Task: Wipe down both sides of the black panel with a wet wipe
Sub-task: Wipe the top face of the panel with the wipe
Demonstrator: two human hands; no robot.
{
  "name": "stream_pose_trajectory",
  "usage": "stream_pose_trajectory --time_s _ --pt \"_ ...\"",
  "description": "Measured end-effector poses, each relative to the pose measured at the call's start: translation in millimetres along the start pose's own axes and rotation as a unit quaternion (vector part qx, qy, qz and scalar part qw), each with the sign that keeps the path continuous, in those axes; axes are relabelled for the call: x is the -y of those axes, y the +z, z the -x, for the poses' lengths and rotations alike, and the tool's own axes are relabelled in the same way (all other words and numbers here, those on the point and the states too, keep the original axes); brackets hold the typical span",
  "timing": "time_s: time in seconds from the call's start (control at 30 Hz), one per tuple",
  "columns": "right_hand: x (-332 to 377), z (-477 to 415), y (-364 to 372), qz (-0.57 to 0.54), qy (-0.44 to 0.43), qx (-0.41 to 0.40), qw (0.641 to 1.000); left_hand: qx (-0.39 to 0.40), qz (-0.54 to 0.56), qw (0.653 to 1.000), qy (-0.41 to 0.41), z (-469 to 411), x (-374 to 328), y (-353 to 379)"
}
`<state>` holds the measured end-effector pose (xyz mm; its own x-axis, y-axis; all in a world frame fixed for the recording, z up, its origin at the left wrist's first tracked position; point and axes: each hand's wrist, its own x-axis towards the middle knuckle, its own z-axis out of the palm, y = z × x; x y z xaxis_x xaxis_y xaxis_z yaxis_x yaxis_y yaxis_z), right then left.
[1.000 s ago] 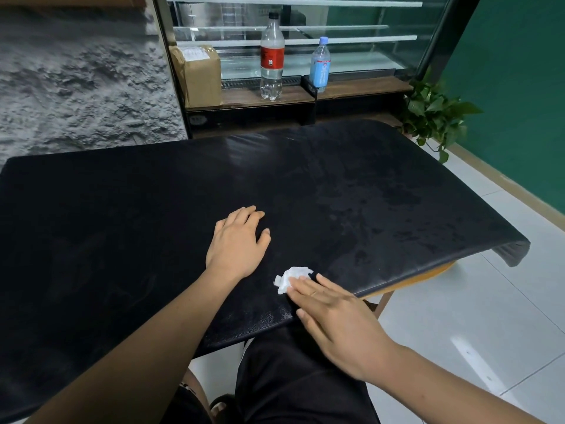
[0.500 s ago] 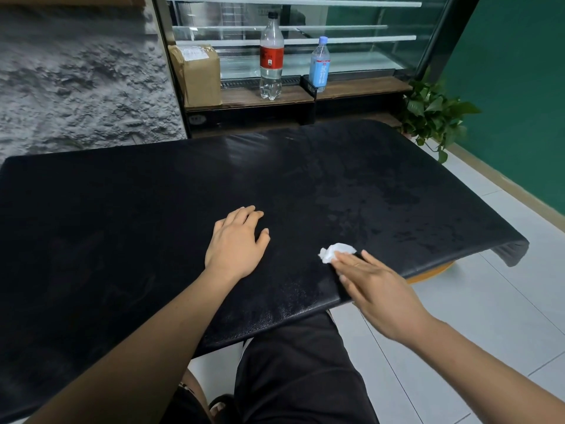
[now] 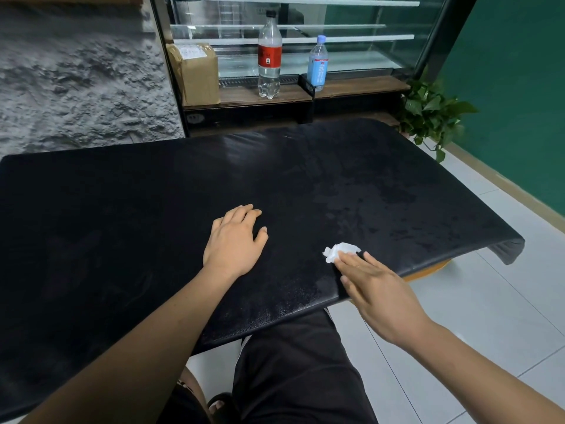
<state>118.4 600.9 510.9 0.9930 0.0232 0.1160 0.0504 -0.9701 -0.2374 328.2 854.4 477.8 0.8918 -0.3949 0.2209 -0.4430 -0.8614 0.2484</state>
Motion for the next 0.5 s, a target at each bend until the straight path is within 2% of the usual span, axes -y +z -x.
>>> stream_pose_trajectory --time_s 0.33,0.5 --pt "58 23 9 0.001 -0.053 0.044 0.998 -0.004 0.004 1.0 0.001 1 0 0" --pt "64 29 9 -0.003 -0.069 0.049 0.996 -0.004 0.001 1.0 0.001 1 1 2"
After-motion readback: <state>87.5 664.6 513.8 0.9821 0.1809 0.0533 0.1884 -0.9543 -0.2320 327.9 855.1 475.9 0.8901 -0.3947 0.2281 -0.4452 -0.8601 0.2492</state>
